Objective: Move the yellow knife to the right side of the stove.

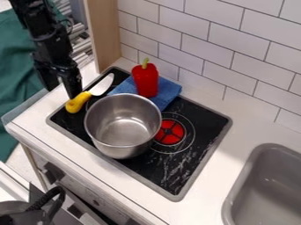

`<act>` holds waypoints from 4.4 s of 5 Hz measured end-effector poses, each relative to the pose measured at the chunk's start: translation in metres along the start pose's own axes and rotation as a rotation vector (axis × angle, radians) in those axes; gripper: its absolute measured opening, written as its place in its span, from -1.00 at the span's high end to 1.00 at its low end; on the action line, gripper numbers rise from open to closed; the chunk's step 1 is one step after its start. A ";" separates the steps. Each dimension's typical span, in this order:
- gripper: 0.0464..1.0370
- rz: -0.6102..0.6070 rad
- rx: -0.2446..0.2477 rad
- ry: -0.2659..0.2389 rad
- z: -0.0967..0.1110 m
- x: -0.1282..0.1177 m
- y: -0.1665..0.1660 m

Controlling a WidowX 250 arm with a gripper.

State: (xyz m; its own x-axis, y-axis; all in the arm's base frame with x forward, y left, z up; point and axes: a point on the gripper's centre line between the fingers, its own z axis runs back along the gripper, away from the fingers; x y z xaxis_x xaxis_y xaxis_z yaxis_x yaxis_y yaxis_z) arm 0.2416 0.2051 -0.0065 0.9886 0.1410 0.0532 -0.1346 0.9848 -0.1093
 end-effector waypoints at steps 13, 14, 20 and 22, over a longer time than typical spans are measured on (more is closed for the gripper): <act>0.15 0.288 -0.007 -0.192 -0.004 0.023 -0.043; 0.15 0.235 0.023 -0.238 0.015 0.024 -0.057; 0.15 0.095 0.118 -0.092 0.021 -0.055 -0.260; 0.15 0.159 0.189 0.009 -0.029 -0.031 -0.298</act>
State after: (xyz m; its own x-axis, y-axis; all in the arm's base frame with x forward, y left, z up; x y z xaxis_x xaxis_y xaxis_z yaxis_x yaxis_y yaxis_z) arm 0.2532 -0.0958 -0.0042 0.9543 0.2962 0.0410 -0.2985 0.9517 0.0724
